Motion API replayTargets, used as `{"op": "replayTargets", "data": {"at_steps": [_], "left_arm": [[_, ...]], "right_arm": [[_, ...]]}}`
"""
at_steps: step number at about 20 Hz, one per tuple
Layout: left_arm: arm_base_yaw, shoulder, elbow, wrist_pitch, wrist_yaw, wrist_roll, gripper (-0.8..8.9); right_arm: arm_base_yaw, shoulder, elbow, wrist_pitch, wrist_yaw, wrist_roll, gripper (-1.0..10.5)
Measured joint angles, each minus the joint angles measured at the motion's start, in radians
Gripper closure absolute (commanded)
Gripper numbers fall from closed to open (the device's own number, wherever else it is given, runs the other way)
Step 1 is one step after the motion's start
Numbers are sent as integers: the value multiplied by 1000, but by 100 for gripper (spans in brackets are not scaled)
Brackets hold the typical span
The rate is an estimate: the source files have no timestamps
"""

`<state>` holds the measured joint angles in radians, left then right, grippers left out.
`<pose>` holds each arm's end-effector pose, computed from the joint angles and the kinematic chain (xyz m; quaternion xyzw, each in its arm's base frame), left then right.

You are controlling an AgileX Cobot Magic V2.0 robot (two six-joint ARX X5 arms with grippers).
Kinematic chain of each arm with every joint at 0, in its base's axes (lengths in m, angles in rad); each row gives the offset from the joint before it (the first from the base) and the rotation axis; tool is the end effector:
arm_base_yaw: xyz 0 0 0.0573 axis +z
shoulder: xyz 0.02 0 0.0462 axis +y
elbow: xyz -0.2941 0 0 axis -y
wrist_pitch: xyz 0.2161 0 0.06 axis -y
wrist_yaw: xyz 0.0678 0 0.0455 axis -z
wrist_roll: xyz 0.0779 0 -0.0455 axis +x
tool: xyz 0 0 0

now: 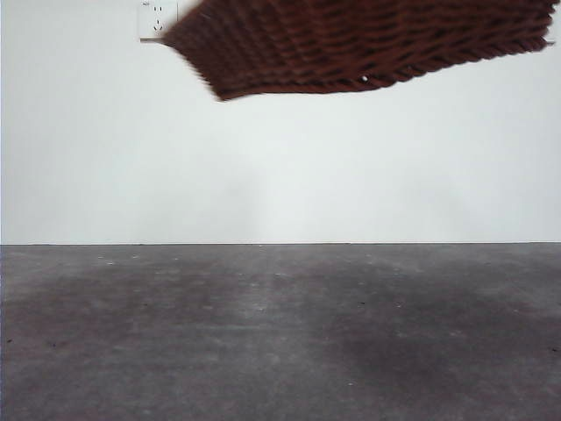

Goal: Help me put the vegetables on the table into the basket

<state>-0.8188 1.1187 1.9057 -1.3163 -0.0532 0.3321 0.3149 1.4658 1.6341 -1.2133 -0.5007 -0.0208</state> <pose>0.0900 -0.0901 0.4899 0.2569 0.1743 -0.3947 0.8648 0.2361 0.1162 0.3736 0.0380 0.4933 0.3488 0.7959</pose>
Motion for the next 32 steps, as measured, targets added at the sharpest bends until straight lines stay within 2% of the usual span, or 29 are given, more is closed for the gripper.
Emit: {"op": "replayTargets", "data": {"at_steps": [5,8,12,15,25,32], "left_arm": [[0,-153,0,0,0,-73,821],[0,-212,0,0,0,-101,821],[0,-211,0,0,0,-109,821],[0,-211,0,-1,0,-110,821],[0,-211,0,-1,0,-124,821],[0,-209,0,-1,0,-135,821]], "right_arm": [[-282,0,0,34,-12,25,955],[-387,-1,-55,117,-49,26,955],[-413,6,-303,310,-53,29,955],[-436,64,-394,410,-52,28,955],[-502,283,-412,464,8,-53,955],[-503,354,-409,500,22,-63,943]]}}
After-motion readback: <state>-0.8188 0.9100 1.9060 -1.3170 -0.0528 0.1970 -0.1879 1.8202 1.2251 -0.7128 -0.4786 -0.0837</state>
